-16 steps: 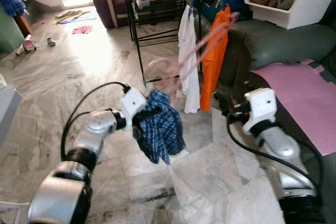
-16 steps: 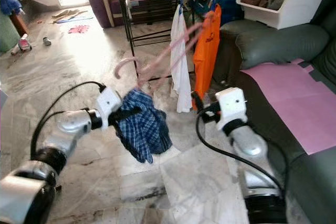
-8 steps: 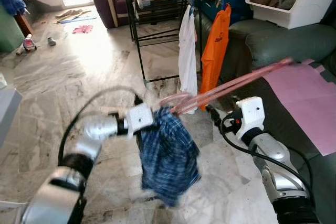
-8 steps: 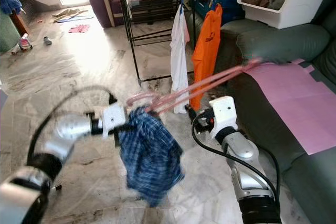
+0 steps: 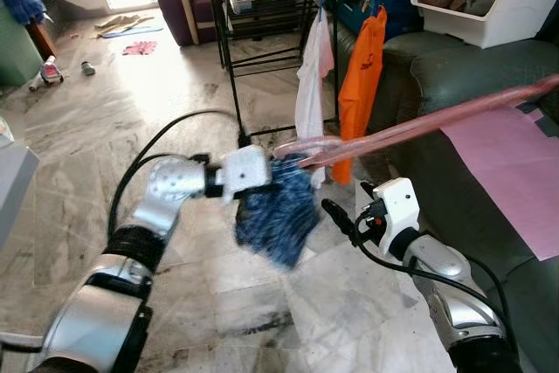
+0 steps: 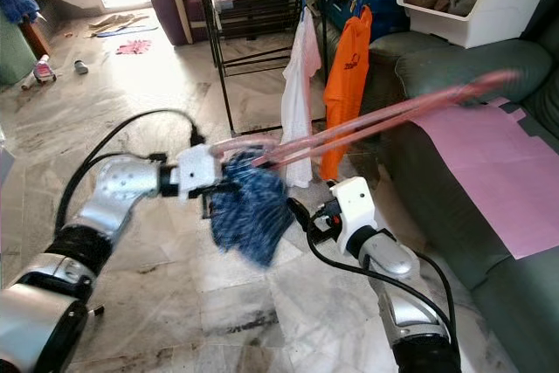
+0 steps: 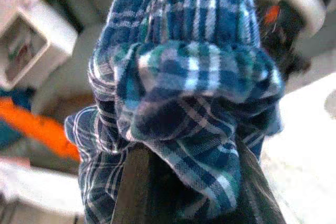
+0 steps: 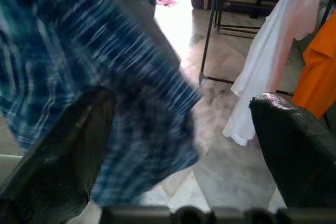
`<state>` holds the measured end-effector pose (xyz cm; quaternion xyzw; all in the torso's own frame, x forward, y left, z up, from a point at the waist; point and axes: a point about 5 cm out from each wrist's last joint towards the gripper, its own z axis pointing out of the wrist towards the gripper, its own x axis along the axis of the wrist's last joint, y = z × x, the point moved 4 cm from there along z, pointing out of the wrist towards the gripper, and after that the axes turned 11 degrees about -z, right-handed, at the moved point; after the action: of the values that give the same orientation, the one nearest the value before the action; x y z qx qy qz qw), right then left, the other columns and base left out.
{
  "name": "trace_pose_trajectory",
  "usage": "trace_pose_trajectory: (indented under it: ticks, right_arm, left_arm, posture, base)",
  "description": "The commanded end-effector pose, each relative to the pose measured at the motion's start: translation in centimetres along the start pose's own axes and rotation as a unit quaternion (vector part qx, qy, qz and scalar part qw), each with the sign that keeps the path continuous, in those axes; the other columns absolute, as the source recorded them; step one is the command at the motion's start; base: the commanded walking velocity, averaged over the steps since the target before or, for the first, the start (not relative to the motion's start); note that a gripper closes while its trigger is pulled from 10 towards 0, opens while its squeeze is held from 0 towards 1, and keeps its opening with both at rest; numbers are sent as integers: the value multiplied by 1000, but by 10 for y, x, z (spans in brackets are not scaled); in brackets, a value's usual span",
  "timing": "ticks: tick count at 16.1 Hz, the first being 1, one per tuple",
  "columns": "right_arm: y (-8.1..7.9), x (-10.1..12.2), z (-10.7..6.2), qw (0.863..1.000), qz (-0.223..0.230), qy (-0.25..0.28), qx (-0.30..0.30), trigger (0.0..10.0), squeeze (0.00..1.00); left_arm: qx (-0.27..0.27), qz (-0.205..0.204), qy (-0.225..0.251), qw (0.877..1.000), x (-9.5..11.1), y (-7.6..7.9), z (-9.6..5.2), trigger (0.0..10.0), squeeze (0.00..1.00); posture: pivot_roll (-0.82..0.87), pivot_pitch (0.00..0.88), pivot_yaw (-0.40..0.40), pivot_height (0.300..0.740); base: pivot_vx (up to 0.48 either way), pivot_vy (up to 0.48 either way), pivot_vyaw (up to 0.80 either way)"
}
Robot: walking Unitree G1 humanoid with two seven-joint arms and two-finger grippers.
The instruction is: Hang hanger
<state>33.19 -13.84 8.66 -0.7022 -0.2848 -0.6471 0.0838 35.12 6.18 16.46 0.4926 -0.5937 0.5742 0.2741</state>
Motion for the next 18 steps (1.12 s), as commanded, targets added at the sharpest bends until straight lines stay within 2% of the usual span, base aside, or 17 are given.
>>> trace_pose_trajectory:
  ticks: [1,4,5,10,14,16,18]
  right_arm:
    - [4,7,2,1000,-11,11,1,10000,0]
    - [19,23,-2,998,-32,44,-8,10000,0]
    - [22,30,-4,998,-29,60,-2,10000,0]
    - [8,30,-4,996,-24,64,53,10000,0]
    - [-11,30,-2,993,-9,69,98,10000,0]
    - [-10,25,-3,993,-6,62,99,10000,0]
    - [-5,21,-2,995,-7,55,88,10000,0]
  left_arm:
    - [-10,14,4,1000,5,0,-2,0,0]
    - [-33,21,-38,999,-12,9,-7,0,0]
    - [-38,18,-37,998,-12,10,-7,0,0]
    - [-51,37,-25,998,-2,10,0,0,0]
    - [-57,57,-6,997,11,7,10,0,0]
    - [-56,62,19,996,22,6,13,0,0]
    - [-75,66,43,994,33,11,16,0,0]
  posture:
    - [-47,6,63,740]
    - [-49,6,63,740]
    - [-50,6,63,740]
    - [-48,3,65,740]
    - [-41,0,66,740]
    - [-40,0,67,740]
    - [-37,0,69,740]
  base:
    - [0,0,0]
    - [0,0,0]
    - [0,0,0]
    - [0,0,0]
    - [0,0,0]
    - [0,0,0]
    - [0,0,0]
